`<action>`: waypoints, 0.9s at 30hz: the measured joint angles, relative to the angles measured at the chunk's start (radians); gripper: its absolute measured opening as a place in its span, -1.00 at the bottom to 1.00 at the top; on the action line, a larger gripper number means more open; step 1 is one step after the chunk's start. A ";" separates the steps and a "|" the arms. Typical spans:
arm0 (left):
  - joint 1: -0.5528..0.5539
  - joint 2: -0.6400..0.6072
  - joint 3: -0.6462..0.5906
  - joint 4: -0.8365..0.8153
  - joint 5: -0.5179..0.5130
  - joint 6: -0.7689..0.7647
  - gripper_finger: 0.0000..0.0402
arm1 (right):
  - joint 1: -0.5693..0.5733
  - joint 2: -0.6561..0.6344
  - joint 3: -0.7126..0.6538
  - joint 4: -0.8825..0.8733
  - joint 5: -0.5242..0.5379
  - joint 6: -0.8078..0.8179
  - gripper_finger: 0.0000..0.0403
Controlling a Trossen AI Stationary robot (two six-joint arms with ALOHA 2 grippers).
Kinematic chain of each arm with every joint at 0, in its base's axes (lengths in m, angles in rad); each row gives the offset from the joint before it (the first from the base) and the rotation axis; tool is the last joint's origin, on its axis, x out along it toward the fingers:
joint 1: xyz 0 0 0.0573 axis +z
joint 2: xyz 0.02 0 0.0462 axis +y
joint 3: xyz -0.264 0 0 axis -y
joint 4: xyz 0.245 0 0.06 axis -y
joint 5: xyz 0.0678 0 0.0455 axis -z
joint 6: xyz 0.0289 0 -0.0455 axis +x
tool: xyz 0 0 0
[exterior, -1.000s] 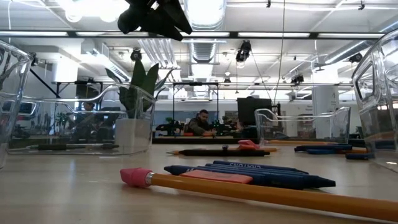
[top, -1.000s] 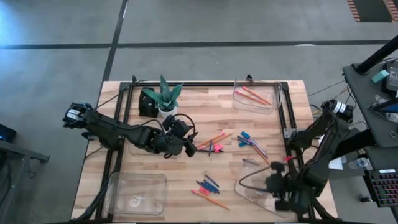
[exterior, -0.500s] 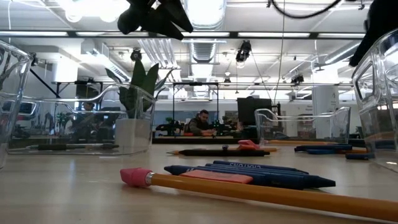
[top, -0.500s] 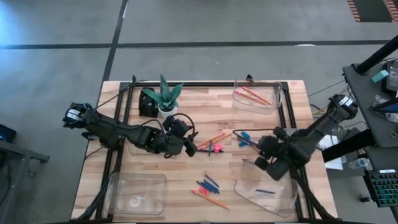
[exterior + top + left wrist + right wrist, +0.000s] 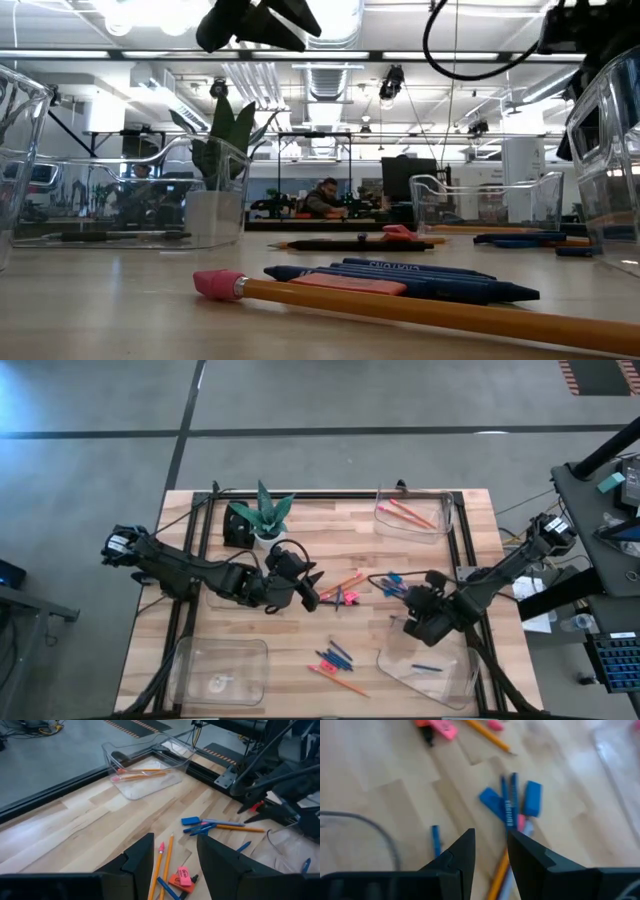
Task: Sort crayons/erasers/pens/pencils in bins
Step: Adjust the bottom right transparent bin
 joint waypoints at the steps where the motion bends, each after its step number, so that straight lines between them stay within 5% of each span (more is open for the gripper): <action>1: 0.000 0.000 0.000 0.000 0.000 0.000 -0.32 | 0.000 0.002 0.000 0.020 -0.008 -0.011 -0.48; 18: 0.001 0.000 0.000 -0.004 0.092 0.001 -0.32 | 0.011 0.005 0.000 0.318 -0.291 -0.255 -0.48; 27: 0.001 0.000 0.000 -0.011 0.091 0.061 -0.32 | -0.033 -0.088 0.000 0.292 -0.256 -0.297 -0.48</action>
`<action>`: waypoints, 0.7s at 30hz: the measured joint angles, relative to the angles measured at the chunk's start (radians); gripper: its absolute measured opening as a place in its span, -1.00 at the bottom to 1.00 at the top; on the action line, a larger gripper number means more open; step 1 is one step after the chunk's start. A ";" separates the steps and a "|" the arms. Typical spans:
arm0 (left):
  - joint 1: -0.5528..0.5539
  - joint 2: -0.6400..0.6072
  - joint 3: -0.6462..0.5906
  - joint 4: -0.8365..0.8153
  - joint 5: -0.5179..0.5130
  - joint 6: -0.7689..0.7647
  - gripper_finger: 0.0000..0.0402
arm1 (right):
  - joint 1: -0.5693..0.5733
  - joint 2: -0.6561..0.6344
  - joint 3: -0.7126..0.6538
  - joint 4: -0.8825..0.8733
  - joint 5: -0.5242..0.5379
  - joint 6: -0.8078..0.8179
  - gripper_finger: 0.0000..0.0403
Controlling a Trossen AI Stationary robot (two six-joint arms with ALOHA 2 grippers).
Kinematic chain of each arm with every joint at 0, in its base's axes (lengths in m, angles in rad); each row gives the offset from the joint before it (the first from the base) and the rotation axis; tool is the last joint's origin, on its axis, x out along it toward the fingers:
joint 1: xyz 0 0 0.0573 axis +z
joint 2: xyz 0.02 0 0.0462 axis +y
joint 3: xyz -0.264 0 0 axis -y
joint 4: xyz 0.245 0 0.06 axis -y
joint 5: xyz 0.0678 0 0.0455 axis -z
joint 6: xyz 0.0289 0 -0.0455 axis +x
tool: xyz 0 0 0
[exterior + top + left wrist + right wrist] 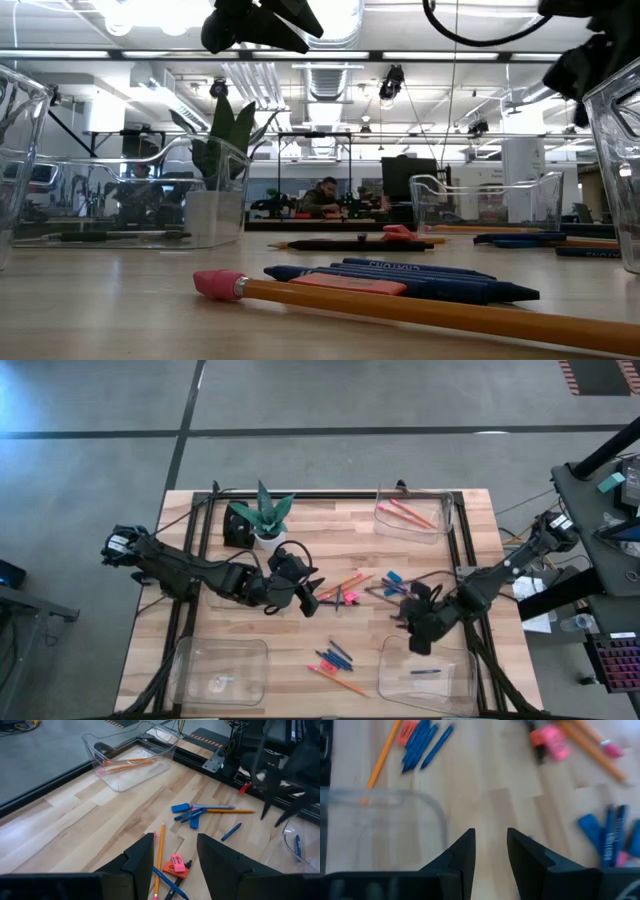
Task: Sort crayons/erasers/pens/pencils in bins
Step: Adjust the bottom right transparent bin, then put the blue crayon into the bottom right transparent bin
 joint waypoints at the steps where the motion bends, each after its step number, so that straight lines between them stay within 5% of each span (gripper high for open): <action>1: 0.000 0.000 0.000 0.000 -0.001 0.000 -0.32 | -0.017 -0.018 0.000 -0.017 0.009 0.000 -0.48; 9: 0.000 0.000 0.000 0.000 -0.015 0.003 -0.32 | -0.242 -0.074 -0.012 -0.197 0.086 -0.013 -0.48; 21: 0.000 0.000 0.000 0.002 -0.024 0.052 -0.32 | -0.499 0.046 -0.031 -0.097 -0.103 -0.281 -0.48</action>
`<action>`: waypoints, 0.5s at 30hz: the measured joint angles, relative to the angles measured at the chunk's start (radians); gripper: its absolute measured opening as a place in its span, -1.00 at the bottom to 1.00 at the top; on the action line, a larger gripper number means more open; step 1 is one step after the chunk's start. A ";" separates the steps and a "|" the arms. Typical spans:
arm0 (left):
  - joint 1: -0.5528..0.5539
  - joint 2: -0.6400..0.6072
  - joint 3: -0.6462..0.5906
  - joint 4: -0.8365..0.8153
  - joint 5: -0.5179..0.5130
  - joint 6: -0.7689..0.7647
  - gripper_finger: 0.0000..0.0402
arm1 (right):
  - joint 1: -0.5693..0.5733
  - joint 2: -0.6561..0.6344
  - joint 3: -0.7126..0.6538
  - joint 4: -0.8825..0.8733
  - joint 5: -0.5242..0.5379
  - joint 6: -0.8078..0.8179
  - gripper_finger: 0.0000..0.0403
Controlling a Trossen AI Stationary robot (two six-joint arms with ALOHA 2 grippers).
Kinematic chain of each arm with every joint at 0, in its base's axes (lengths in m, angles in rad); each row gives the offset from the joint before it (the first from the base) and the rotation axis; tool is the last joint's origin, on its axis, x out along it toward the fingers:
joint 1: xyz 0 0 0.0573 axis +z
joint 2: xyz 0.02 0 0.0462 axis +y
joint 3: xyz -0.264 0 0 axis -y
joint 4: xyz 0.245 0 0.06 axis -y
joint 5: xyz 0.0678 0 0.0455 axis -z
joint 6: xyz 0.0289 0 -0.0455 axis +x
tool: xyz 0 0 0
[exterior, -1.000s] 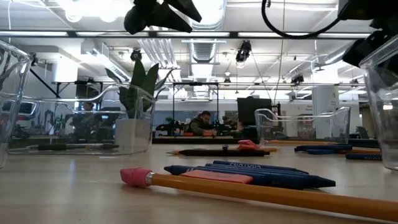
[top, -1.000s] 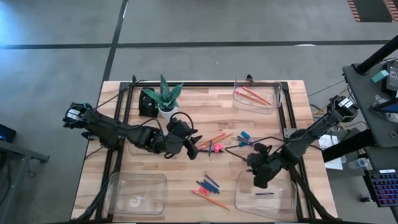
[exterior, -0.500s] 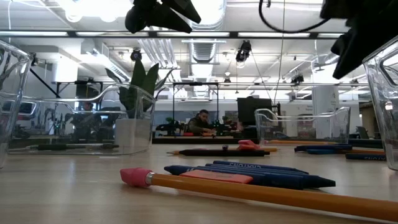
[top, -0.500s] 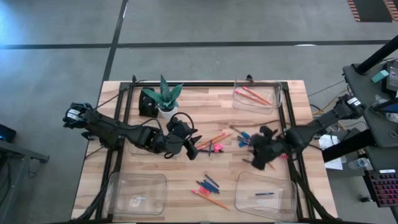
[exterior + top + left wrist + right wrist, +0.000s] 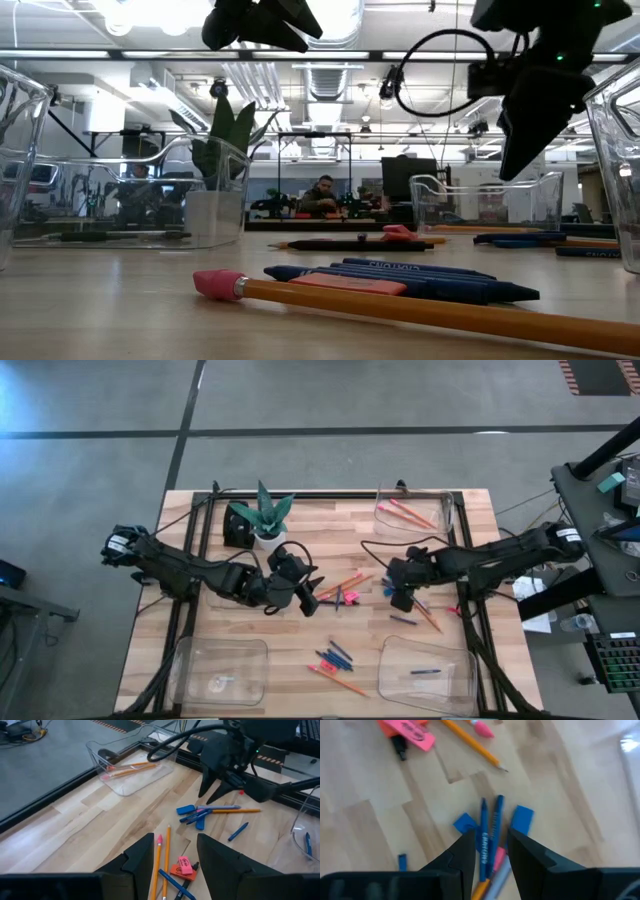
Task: Sort crayons/erasers/pens/pencils in bins
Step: Put the blue crayon into the bottom right transparent bin
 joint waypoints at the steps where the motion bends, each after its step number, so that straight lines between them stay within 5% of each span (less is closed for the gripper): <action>1: -0.001 0.000 0.000 0.001 0.001 -0.003 -0.32 | -0.006 0.009 0.000 0.010 -0.009 -0.011 -0.48; 15: 0.003 0.000 -0.034 0.007 -0.047 -0.006 -0.32 | -0.063 0.146 -0.036 0.045 -0.008 0.004 -0.48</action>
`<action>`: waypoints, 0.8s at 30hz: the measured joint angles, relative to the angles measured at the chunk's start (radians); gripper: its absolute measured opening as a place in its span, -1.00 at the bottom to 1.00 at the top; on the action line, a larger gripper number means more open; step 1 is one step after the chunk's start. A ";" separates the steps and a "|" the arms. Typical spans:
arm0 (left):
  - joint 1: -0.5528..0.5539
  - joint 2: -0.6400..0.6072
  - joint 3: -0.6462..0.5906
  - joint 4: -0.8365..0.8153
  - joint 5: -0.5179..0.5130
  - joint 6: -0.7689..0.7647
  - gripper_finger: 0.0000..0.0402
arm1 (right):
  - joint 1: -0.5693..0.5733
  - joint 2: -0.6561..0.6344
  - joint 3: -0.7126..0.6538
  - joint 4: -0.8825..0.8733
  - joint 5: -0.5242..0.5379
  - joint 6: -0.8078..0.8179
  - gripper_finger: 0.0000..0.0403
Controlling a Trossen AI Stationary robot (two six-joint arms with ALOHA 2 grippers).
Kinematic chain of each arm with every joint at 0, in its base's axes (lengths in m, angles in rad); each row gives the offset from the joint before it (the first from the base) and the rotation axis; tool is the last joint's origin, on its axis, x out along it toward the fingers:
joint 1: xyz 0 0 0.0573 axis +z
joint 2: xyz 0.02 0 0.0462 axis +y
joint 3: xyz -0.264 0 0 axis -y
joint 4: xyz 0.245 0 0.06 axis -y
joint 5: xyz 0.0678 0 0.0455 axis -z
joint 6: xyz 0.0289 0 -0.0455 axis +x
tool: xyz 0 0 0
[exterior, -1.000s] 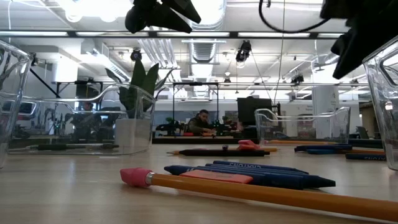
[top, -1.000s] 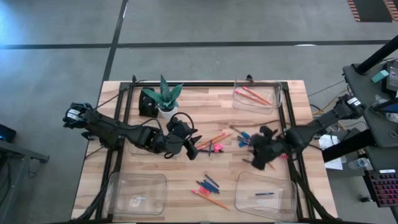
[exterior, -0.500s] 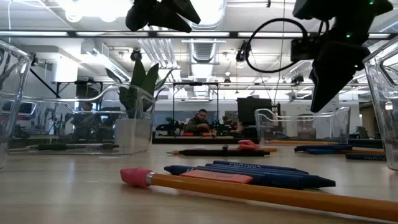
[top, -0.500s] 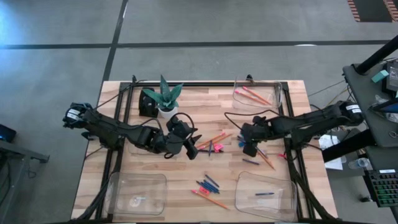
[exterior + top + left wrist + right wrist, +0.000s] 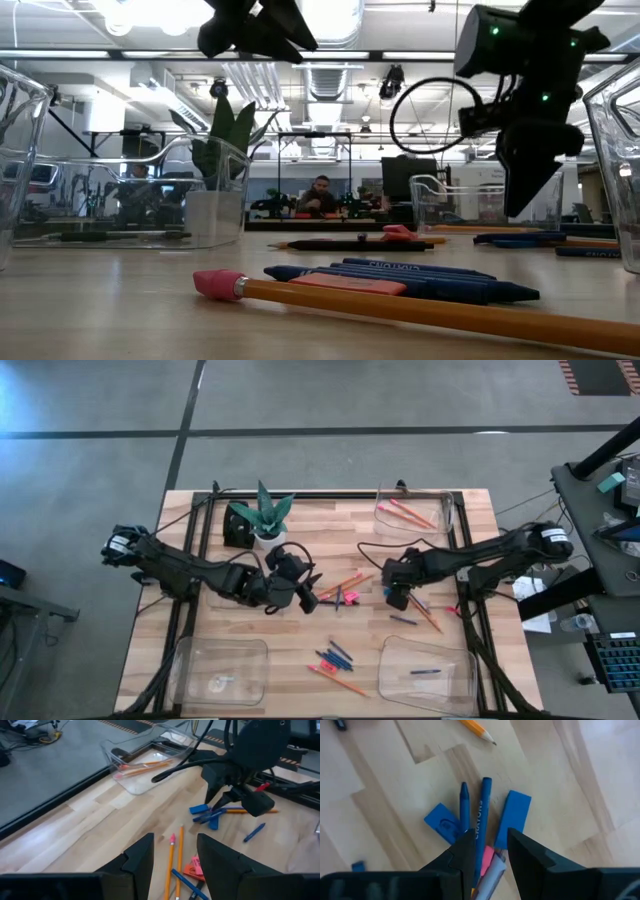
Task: Sort crayons/erasers/pens/pencils in bins
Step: Put the blue crayon into the bottom right transparent bin
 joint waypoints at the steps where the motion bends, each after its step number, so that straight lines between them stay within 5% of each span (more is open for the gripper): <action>1: 0.002 0.000 -0.001 0.001 0.000 0.000 -0.32 | 0.000 0.011 0.000 0.009 0.000 0.008 -0.48; 24: 0.004 -0.001 -0.012 -0.001 -0.002 0.008 -0.32 | -0.001 0.111 0.000 0.031 -0.001 0.013 -0.60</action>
